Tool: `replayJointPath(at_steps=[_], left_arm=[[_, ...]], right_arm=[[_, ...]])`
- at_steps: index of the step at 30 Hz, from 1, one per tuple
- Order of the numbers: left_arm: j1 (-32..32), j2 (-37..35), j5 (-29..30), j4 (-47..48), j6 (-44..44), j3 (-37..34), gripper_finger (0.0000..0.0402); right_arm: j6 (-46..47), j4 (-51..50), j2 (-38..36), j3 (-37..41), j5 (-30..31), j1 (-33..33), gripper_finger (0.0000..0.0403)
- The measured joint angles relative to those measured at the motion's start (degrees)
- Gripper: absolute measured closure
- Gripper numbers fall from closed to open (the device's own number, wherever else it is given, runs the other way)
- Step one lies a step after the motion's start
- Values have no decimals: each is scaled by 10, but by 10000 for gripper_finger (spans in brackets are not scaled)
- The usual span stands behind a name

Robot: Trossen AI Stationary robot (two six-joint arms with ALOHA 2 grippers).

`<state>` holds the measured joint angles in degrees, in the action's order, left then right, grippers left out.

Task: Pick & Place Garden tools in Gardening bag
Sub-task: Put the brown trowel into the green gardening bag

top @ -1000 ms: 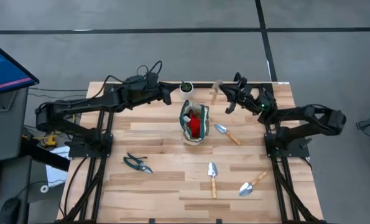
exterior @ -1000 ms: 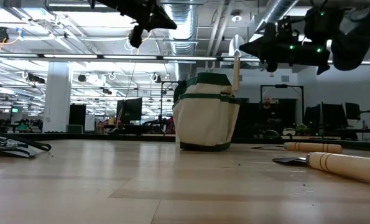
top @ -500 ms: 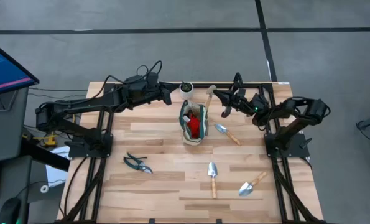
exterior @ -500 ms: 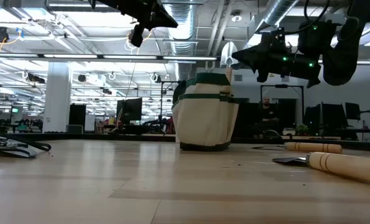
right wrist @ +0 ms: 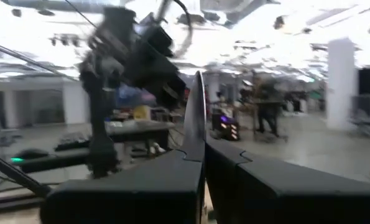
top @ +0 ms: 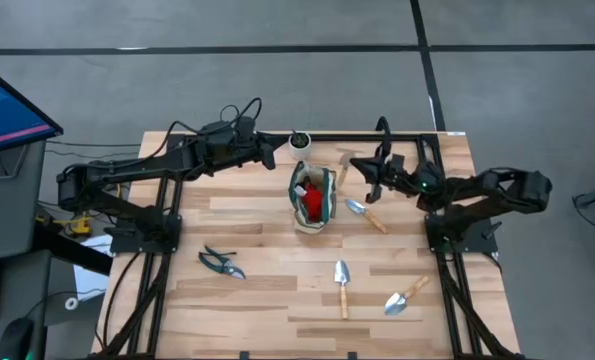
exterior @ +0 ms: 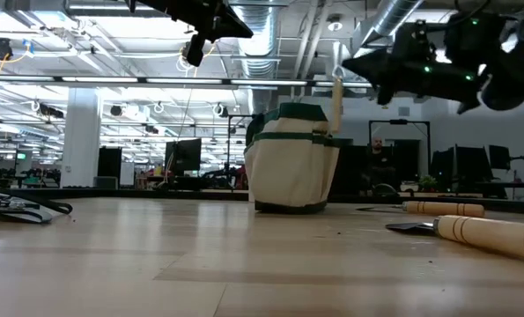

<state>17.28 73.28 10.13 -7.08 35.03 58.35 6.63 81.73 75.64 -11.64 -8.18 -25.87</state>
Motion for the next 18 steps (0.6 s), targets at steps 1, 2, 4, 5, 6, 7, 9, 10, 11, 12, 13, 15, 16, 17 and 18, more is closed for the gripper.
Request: replayJointPath(at_steps=[1,2,4,5,6,7,9,10,11,12,13,15,16,17,18], left_arm=[[0,0,0,0,0,0,398],[0,0,0,0,0,0,398],[0,0,0,0,0,0,398],[0,0,0,0,0,0,398],[0,0,0,0,0,0,398],[0,0,0,0,0,0,398],[0,0,0,0,0,0,398],[0,0,0,0,0,0,398],[0,0,0,1,-1,0,398],[0,0,0,3,-3,0,398],[0,0,0,10,-7,0,399],[0,-1,3,20,-16,-9,399],[0,-2,10,30,-16,-19,399],[0,-1,19,43,-15,-29,399],[0,-1,28,55,-8,-40,399]], right_arm=[[-1,3,0,10,11,-2,403],[-1,11,2,19,21,-2,403],[1,29,6,26,24,-5,403],[3,32,8,25,22,-6,403],[3,37,11,24,21,-4,403],[3,39,16,20,21,-2,403],[3,43,25,11,21,2,403],[3,42,30,5,20,4,403],[3,43,36,0,14,4,403],[3,43,43,-5,7,4,403],[4,43,50,-10,3,4,403],[5,42,63,-16,-2,4,403],[5,42,69,-17,-2,4,403],[5,43,73,-18,-2,4,403],[6,43,76,-19,-3,4,403]])
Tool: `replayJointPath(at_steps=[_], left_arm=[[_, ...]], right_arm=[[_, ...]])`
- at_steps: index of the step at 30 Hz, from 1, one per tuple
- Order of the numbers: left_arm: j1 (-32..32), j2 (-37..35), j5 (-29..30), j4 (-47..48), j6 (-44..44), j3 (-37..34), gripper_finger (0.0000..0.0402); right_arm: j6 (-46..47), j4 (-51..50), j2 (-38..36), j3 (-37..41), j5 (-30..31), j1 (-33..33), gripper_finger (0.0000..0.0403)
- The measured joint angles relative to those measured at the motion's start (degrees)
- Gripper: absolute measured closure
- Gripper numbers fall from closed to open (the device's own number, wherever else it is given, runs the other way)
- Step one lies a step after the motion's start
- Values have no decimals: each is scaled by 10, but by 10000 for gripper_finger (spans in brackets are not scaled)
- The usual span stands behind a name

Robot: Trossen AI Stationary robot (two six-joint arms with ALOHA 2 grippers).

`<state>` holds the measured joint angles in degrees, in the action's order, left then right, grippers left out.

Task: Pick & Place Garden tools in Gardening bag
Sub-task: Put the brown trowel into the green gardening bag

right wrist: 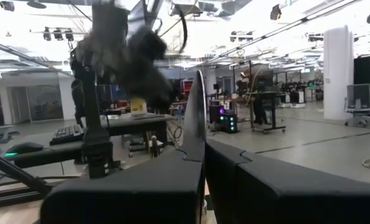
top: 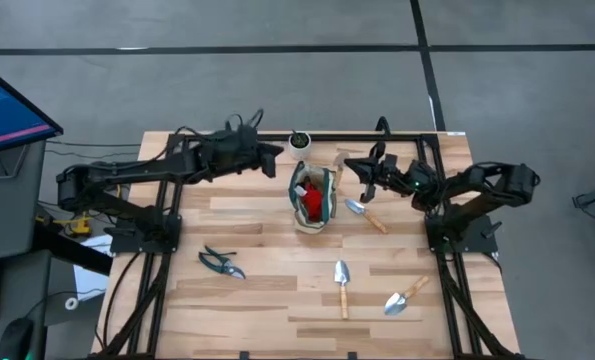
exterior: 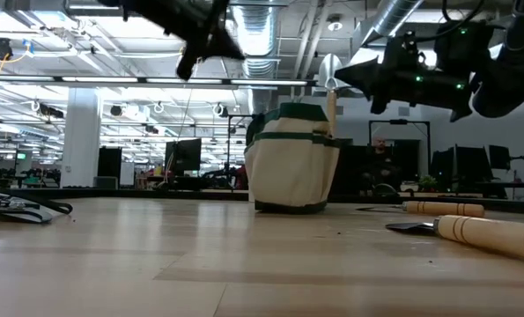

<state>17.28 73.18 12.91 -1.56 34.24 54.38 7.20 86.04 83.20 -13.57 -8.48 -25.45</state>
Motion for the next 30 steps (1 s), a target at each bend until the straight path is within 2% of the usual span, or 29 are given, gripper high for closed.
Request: replayJointPath(at_steps=[7,13,25,30], left_arm=[[5,0,24,1,74,-92,399],[2,1,17,-9,183,-156,399],[0,1,17,-26,200,-161,399],[0,1,17,-26,200,-161,399]], right_arm=[[1,3,5,-1,-4,0,403],[-11,2,5,-1,-5,-1,403],[-40,-85,5,-56,-26,-1,403],[-44,-89,5,-63,-37,0,403]])
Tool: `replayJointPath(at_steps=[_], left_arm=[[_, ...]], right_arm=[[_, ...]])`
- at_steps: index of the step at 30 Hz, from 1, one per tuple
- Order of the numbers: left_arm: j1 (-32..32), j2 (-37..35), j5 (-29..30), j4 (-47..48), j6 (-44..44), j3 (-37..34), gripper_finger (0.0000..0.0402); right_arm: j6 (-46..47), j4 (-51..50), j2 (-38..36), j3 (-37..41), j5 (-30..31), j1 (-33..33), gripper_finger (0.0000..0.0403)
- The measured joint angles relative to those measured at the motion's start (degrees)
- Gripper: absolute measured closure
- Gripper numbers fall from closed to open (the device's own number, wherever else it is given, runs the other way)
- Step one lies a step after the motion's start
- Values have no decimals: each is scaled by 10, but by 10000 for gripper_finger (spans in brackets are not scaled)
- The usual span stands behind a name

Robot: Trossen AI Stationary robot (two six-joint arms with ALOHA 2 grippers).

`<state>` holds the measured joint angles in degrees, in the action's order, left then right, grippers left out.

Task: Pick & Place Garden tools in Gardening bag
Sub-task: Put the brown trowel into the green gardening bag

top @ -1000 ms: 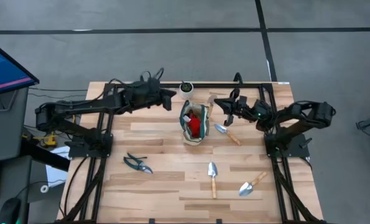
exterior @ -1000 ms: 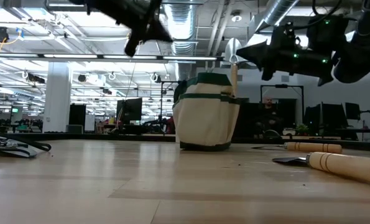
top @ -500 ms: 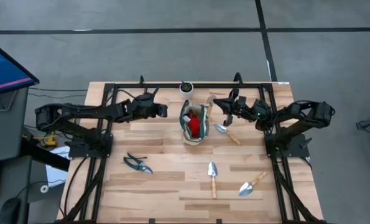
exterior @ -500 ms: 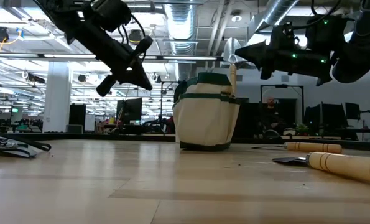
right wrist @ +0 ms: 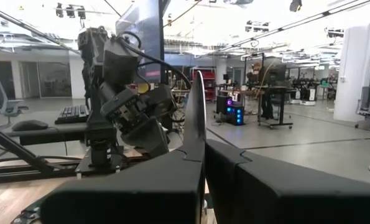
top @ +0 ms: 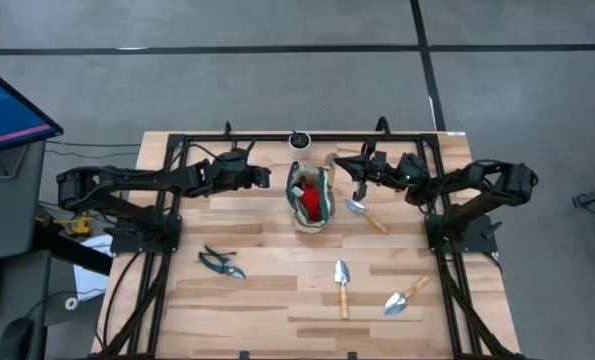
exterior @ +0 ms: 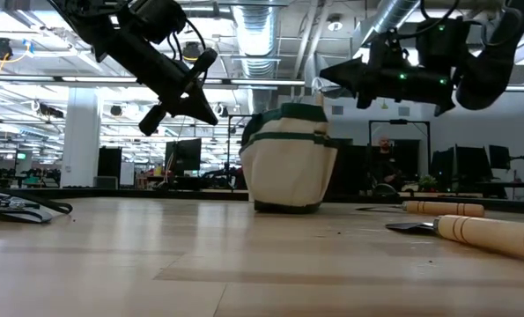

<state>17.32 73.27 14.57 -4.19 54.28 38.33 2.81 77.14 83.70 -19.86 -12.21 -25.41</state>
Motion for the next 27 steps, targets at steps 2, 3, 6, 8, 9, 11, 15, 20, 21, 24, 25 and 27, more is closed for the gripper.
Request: replayJointPath(at_steps=[2,3,6,8,9,11,15,20,21,24,25,27], left_arm=[[-1,9,-1,-4,0,0,399],[-2,14,-6,-3,0,0,399],[-2,46,-32,-28,8,0,399],[-5,74,-53,-65,15,0,399],[-6,87,-61,-83,15,0,399],[-11,103,-65,-105,15,0,399],[-13,115,-73,-114,15,0,399],[-11,115,-73,-114,15,0,399],[-9,115,-73,-114,15,0,399],[-4,115,-72,-114,15,0,399],[-3,115,-71,-115,15,0,399],[-1,115,-71,-116,15,0,399]], right_arm=[[0,-1,0,-4,0,0,403],[0,-1,0,-6,-2,0,403],[1,-1,0,-14,-17,1,403],[0,-2,0,-17,-19,3,403],[1,-4,0,-17,-19,3,403],[1,-16,0,-17,-19,2,403],[-3,-35,0,-17,-17,2,403],[-21,-34,0,-21,-17,-4,403],[-22,-35,0,-21,-17,-7,403],[-28,-24,13,-23,-17,-10,403],[-23,-15,24,-26,-22,-10,403],[-9,14,53,-36,-33,-10,403]])
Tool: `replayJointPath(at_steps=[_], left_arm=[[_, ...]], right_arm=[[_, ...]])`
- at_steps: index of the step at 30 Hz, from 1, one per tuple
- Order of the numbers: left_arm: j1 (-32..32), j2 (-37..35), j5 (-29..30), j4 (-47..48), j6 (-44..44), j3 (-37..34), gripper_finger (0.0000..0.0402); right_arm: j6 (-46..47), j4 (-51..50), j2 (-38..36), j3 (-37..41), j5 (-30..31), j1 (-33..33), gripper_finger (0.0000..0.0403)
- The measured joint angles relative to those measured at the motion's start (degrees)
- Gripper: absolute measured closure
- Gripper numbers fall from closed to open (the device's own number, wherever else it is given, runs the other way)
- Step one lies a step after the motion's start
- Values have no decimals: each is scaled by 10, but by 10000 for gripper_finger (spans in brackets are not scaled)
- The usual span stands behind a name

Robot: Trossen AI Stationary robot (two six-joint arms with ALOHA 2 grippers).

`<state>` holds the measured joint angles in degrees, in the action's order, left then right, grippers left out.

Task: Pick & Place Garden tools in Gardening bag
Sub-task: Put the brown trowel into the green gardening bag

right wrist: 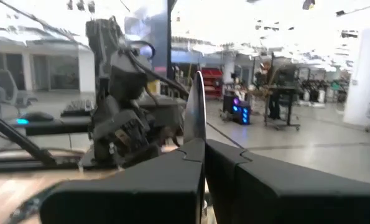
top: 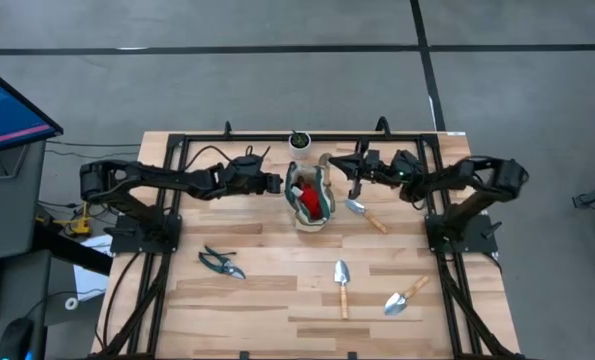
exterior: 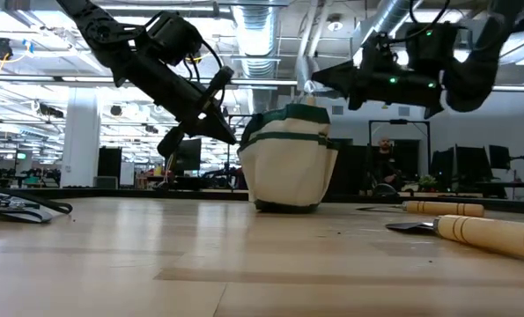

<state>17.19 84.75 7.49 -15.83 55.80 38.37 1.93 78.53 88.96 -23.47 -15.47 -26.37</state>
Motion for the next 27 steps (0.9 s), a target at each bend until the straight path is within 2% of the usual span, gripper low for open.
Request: replayJointPath(at_steps=[4,9,27], left_arm=[[0,0,0,-1,0,0,399],[0,0,-3,-1,-1,0,399],[0,0,-3,4,-2,0,399]], right_arm=[[24,28,61,-23,-10,5,403],[31,72,89,-34,-12,6,403],[-24,-15,90,-52,6,27,403]])
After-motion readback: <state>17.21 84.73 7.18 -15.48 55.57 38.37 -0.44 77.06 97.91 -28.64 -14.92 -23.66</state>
